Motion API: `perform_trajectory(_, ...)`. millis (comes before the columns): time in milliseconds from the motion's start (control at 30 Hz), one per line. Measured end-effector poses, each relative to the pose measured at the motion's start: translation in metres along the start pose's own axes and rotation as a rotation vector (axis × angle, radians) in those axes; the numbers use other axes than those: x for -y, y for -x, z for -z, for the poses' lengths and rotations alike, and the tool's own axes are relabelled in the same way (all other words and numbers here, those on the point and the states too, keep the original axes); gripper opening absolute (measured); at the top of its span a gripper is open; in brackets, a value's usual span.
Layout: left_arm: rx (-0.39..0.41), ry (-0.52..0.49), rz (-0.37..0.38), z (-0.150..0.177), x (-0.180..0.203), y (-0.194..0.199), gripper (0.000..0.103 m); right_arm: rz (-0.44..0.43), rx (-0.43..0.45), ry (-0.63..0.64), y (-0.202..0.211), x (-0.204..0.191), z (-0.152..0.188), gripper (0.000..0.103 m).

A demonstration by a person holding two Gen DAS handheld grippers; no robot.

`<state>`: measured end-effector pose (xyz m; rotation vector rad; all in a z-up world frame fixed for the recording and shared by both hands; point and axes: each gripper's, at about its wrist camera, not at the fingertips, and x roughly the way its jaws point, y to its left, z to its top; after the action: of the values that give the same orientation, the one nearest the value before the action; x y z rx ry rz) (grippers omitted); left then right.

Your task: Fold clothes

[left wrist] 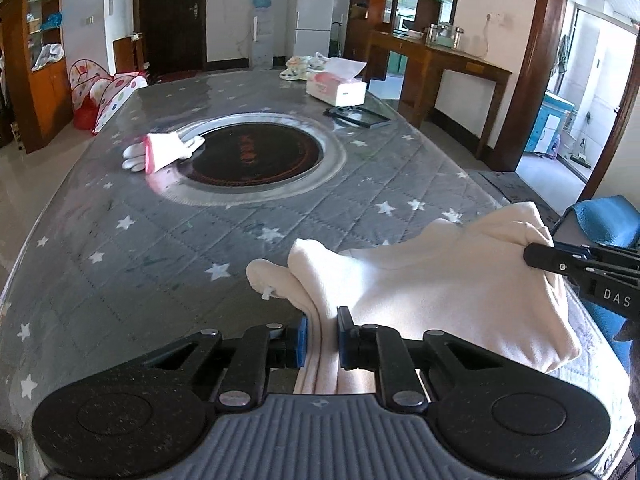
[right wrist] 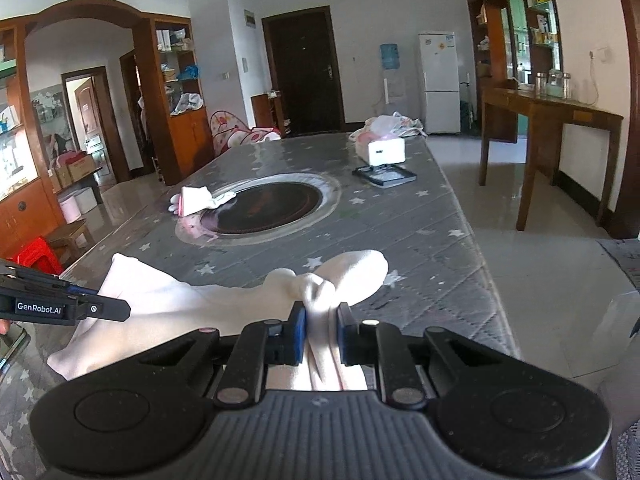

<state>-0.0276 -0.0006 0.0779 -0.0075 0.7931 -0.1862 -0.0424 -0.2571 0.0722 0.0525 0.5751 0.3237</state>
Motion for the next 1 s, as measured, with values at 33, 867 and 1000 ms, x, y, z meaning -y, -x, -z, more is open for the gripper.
perform_trajectory(33, 0.001, -0.003, 0.002, -0.002, 0.002, 0.0, 0.016, 0.004, 0.002, 0.001, 0.002, 0.001, -0.001, 0.014)
perform_trajectory(867, 0.011, -0.049, 0.015, -0.024, 0.035, 0.005, 0.015, 0.067, 0.054, 0.013, 0.024, 0.019, -0.013, 0.008)
perform_trajectory(1000, 0.013, -0.061, 0.021, -0.029, 0.042, 0.005, 0.015, 0.08, 0.07, 0.02, 0.027, 0.021, -0.018, 0.008)
